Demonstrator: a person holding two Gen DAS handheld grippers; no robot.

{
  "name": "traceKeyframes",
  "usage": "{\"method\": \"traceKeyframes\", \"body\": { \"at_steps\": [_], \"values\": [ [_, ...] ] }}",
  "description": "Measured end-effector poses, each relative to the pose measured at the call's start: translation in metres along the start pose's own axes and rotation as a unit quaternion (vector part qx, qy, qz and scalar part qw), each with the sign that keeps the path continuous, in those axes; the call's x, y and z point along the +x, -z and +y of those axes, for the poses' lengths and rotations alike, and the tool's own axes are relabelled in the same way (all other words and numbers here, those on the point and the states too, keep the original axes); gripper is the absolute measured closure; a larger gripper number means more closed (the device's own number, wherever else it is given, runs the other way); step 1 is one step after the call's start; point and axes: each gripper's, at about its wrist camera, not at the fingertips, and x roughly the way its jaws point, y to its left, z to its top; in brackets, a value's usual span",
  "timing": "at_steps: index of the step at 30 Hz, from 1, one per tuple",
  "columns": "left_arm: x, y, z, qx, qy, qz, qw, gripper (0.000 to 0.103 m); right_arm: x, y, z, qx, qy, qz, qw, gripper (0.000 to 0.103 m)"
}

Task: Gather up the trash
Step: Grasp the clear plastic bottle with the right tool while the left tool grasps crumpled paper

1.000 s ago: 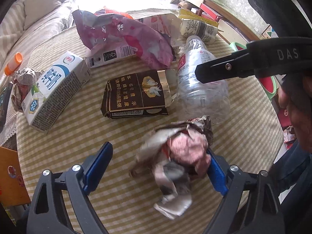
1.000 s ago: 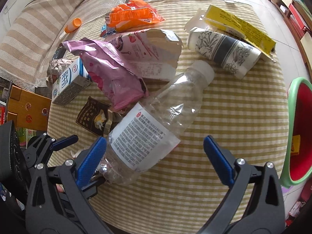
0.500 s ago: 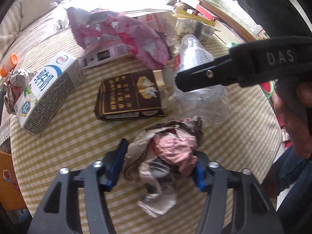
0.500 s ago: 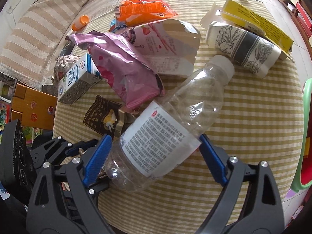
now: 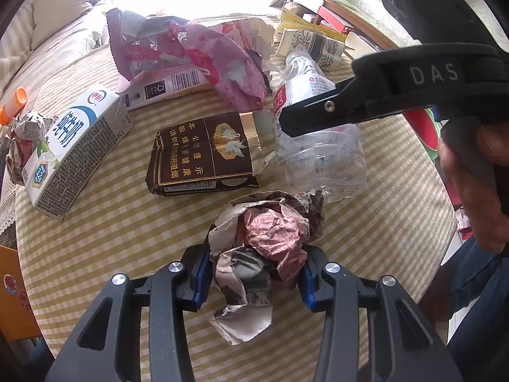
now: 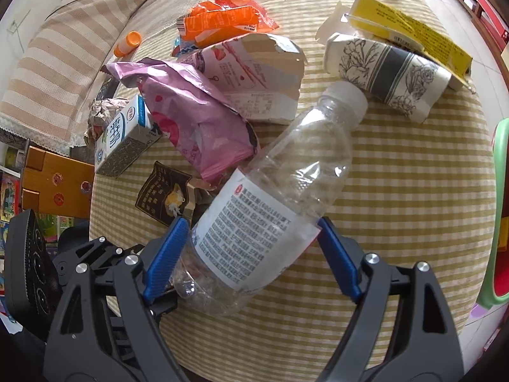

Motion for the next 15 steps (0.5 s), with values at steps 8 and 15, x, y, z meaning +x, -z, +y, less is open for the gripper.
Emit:
{"method": "traceKeyframes", "body": {
  "at_steps": [8,15],
  "values": [
    [0.002,0.001,0.003,-0.003,0.003,0.0,1.0,0.062,0.007,0.004,-0.006,0.021,-0.034,0.007,0.999,0.035],
    [0.0,0.002,0.006,-0.006,0.006,-0.005,1.0,0.063,-0.004,0.005,-0.012,0.032,-0.026,0.0,0.999,0.037]
  ]
}}
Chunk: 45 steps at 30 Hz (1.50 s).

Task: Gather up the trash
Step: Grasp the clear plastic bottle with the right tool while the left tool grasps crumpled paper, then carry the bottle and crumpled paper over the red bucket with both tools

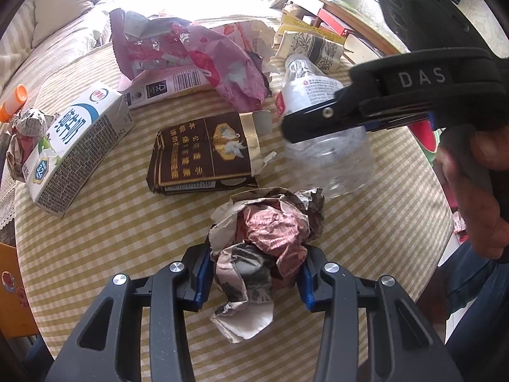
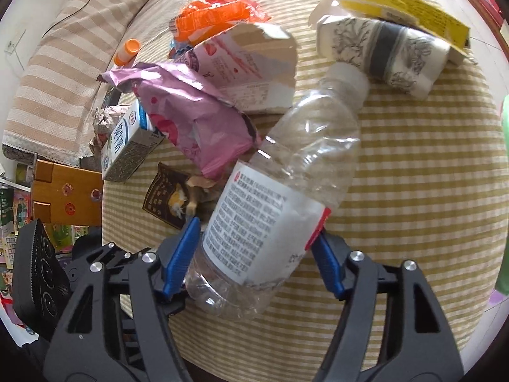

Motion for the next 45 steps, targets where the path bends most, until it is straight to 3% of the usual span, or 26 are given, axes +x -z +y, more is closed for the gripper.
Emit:
{"method": "traceKeyframes", "body": {
  "at_steps": [2,10,27,32,45],
  "values": [
    [-0.002,0.0,0.001,-0.001,0.0,-0.002,1.0,0.065,-0.007,0.001,-0.004,0.005,-0.005,-0.005,1.0,0.043],
    [-0.014,0.001,0.002,-0.003,-0.006,-0.007,1.0,0.07,-0.033,0.007,-0.013,0.005,-0.002,-0.024,1.0,0.046],
    [-0.059,-0.009,-0.019,-0.003,-0.021,-0.046,0.9987,0.07,-0.092,0.023,-0.01,-0.044,0.016,-0.079,0.996,0.051],
    [-0.058,-0.011,-0.018,-0.005,-0.021,-0.043,0.9989,0.07,-0.069,0.026,-0.003,-0.087,0.069,-0.057,0.992,0.051],
    [-0.048,-0.01,-0.01,-0.019,-0.01,-0.042,0.9989,0.07,-0.016,0.031,0.003,-0.123,0.141,0.018,0.982,0.049]
  ]
}}
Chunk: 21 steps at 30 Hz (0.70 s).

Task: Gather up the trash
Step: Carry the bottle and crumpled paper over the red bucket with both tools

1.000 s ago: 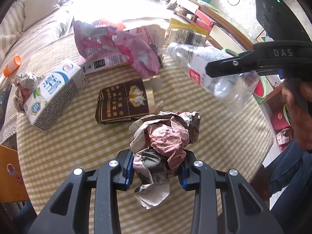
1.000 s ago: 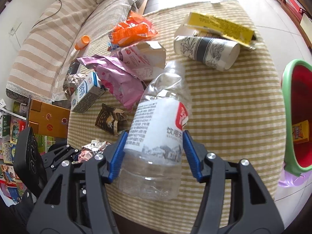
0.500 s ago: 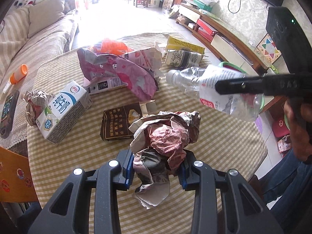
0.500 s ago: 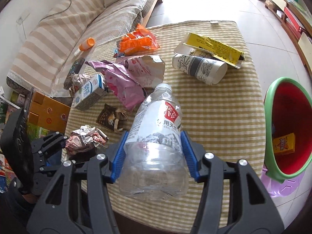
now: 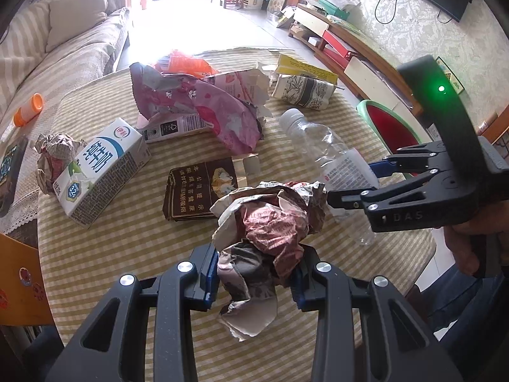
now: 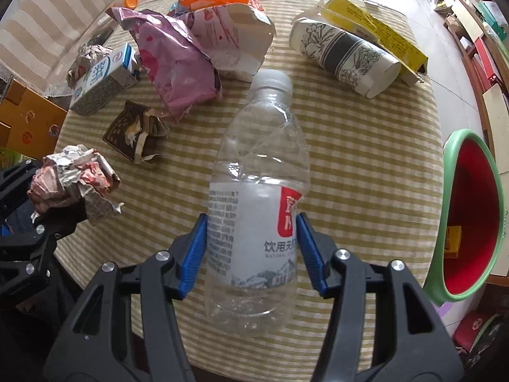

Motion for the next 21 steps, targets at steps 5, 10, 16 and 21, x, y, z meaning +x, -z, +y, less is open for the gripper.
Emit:
{"method": "traceKeyframes", "body": {
  "at_steps": [5,10,16,21],
  "values": [
    [-0.001,0.001,0.002,-0.004,0.0,-0.003,1.0,0.07,0.013,-0.002,0.004,-0.01,0.013,0.011,1.0,0.049],
    [-0.003,0.0,0.002,-0.004,-0.001,-0.006,1.0,0.07,0.001,-0.002,0.001,-0.005,0.006,-0.006,1.0,0.051],
    [-0.008,-0.005,-0.003,0.0,-0.004,-0.014,0.9999,0.07,-0.031,0.003,-0.002,-0.004,0.003,-0.043,0.999,0.052],
    [-0.012,-0.017,-0.014,0.011,-0.004,-0.022,0.9997,0.07,-0.06,0.01,-0.015,0.011,0.005,-0.076,0.997,0.052]
  ]
}}
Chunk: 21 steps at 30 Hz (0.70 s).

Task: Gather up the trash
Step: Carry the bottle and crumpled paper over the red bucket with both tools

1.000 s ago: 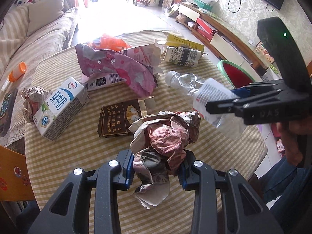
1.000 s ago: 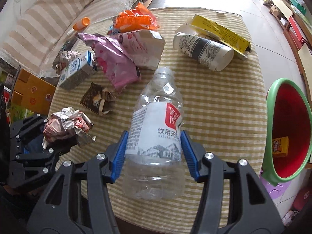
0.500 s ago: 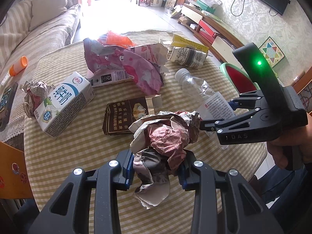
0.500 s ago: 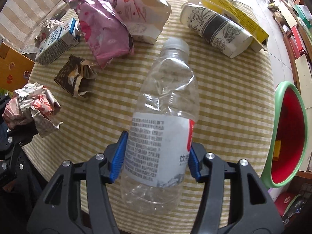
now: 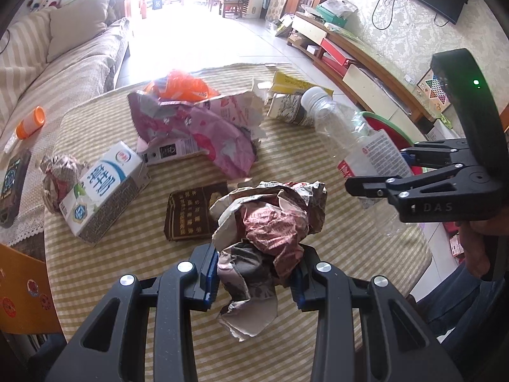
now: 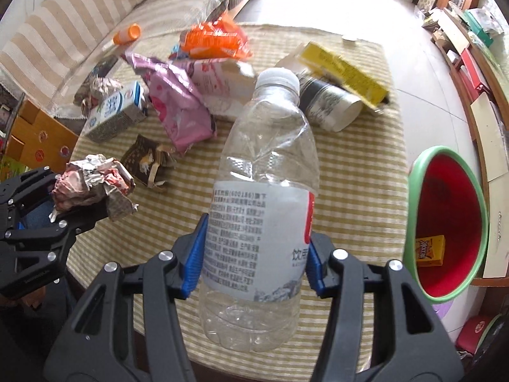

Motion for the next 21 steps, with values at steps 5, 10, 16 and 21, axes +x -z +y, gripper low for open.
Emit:
{"method": "traceKeyframes", "body": {
  "at_steps": [5,10,16,21],
  "values": [
    [-0.003,-0.022,-0.017,0.012,0.008,-0.014,0.9998,0.07,-0.033,0.002,-0.025,0.025,0.011,-0.039,0.999,0.052],
    [-0.003,-0.057,-0.047,0.034,0.021,-0.032,0.9987,0.07,-0.061,0.001,-0.06,0.071,0.018,-0.072,0.995,0.052],
    [0.001,-0.095,-0.098,0.07,0.052,-0.049,0.995,0.07,-0.088,0.016,-0.122,0.138,0.047,-0.098,0.984,0.052],
    [0.015,-0.118,-0.15,0.101,0.083,-0.051,0.9902,0.07,-0.117,0.03,-0.169,0.198,0.058,-0.13,0.97,0.052]
  ]
}}
